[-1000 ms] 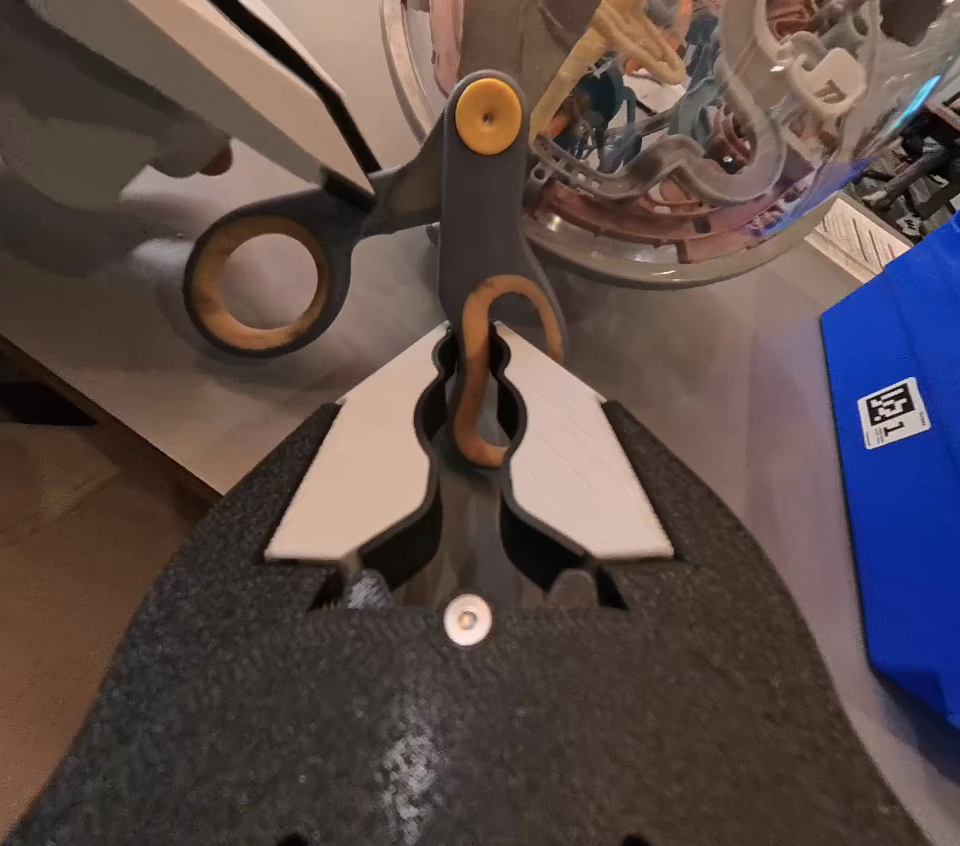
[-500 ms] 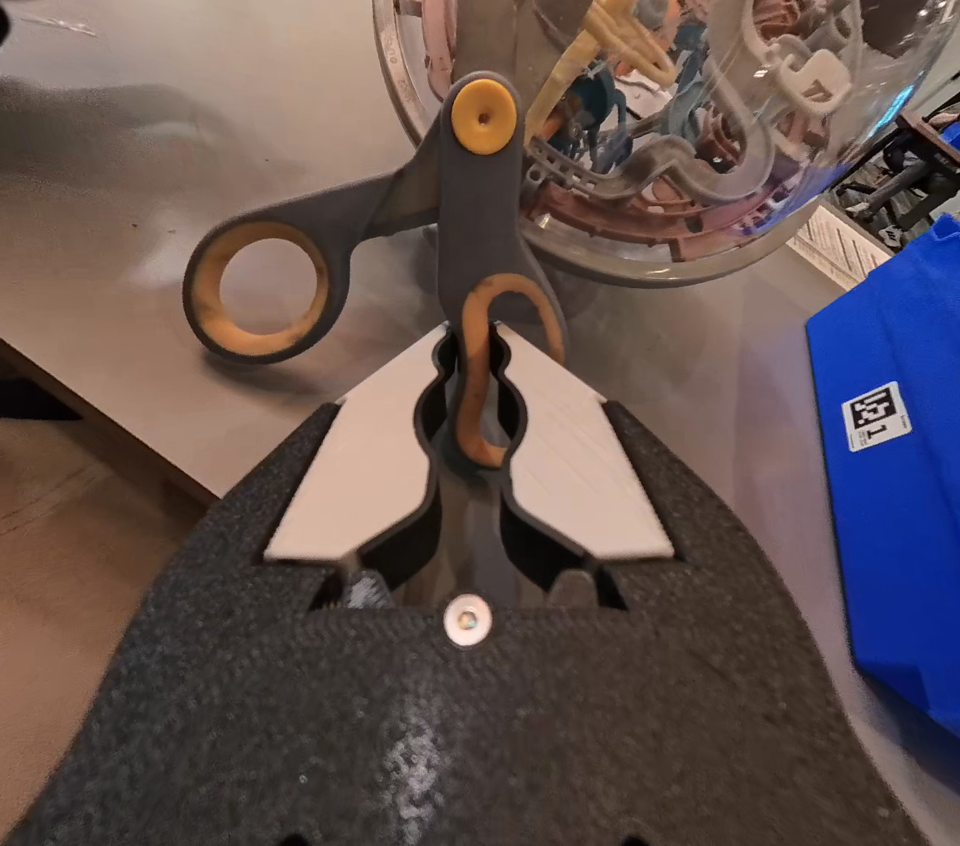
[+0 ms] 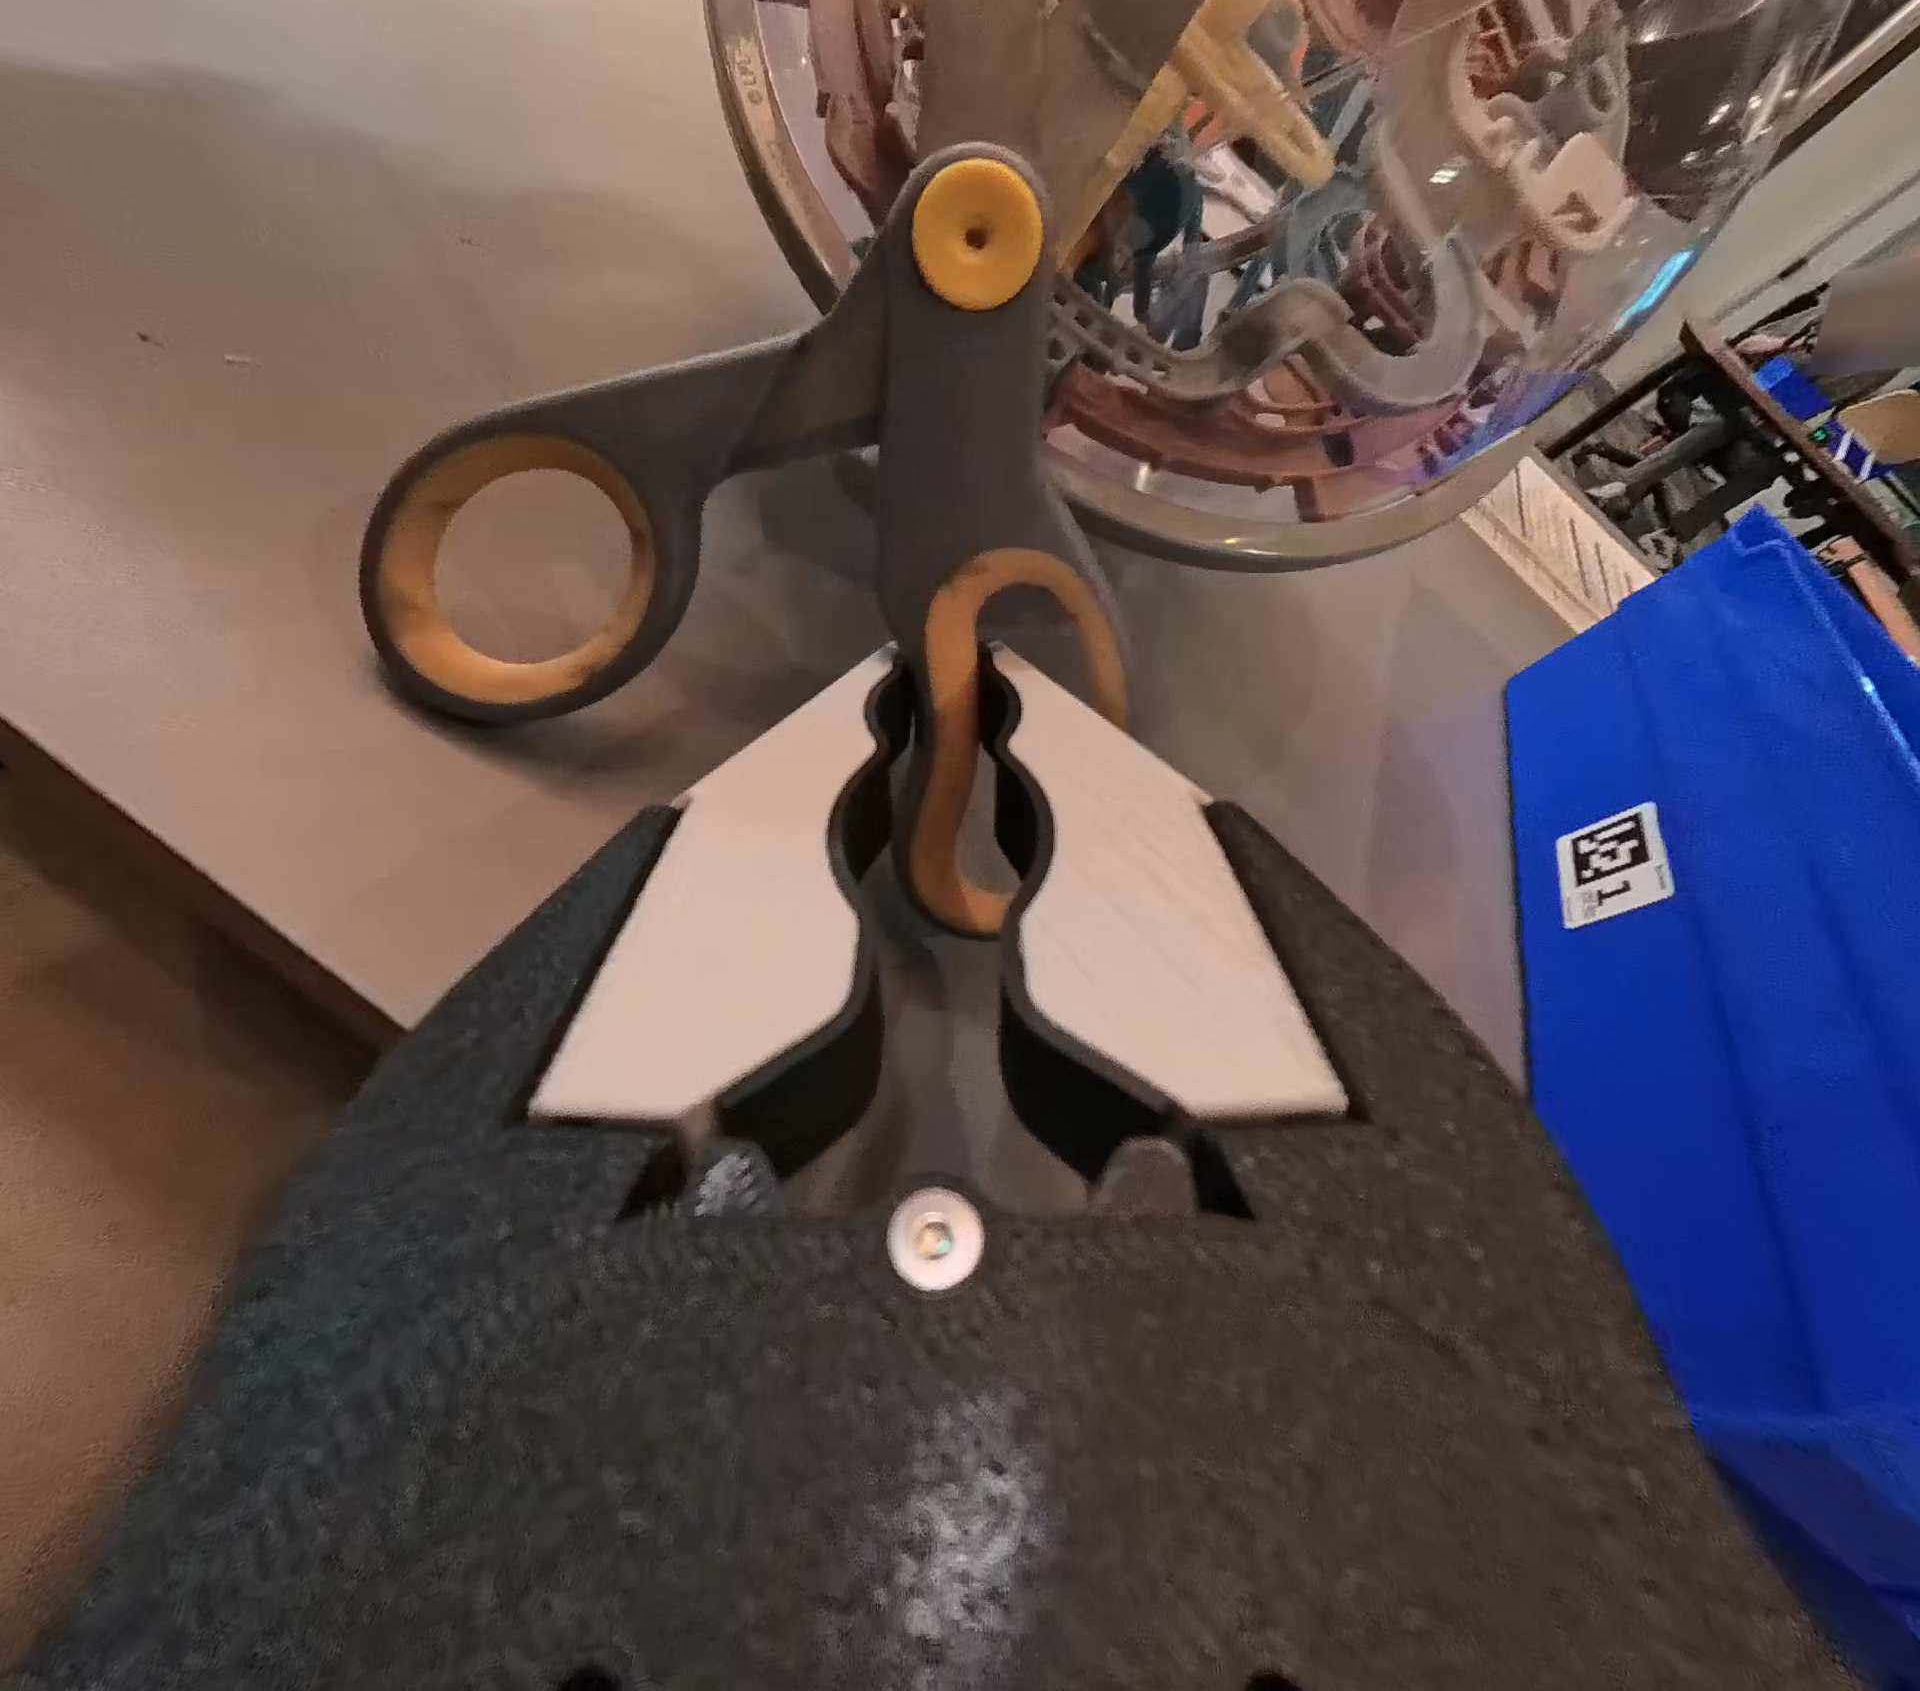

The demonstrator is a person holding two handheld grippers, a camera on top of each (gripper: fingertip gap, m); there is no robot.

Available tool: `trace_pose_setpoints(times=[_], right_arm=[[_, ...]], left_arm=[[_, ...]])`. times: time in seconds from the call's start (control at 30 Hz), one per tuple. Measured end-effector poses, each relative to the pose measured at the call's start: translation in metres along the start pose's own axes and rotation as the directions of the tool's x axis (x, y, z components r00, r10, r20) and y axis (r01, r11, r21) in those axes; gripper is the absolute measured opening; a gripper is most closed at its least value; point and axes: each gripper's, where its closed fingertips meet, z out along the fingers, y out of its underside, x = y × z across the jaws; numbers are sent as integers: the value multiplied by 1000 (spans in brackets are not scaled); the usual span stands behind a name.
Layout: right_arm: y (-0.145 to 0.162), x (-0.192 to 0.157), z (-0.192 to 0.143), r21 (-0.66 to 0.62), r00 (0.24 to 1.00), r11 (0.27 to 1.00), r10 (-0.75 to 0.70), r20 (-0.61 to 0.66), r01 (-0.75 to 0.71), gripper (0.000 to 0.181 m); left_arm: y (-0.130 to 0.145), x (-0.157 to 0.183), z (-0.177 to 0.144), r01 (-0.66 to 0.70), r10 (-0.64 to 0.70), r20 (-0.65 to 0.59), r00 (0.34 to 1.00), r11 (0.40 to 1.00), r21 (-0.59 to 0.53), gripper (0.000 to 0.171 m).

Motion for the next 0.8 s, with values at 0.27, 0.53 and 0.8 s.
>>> trace_pose_setpoints(times=[0.27,0.53,0.8], right_arm=[[-1,1,4,14,996,997,-73,52,73,10],[-15,-1,2,7,974,975,-221,52,221,10],[-17,-4,6,-34,984,984,-176,14,176,10]], left_arm=[[2,15,9,0,0,-98,995,1000,-1,16],[1,21,13,-62,61,-80,995,998,-11,0],[3,26,8,-31,29,-101,994,999,-20,0]])
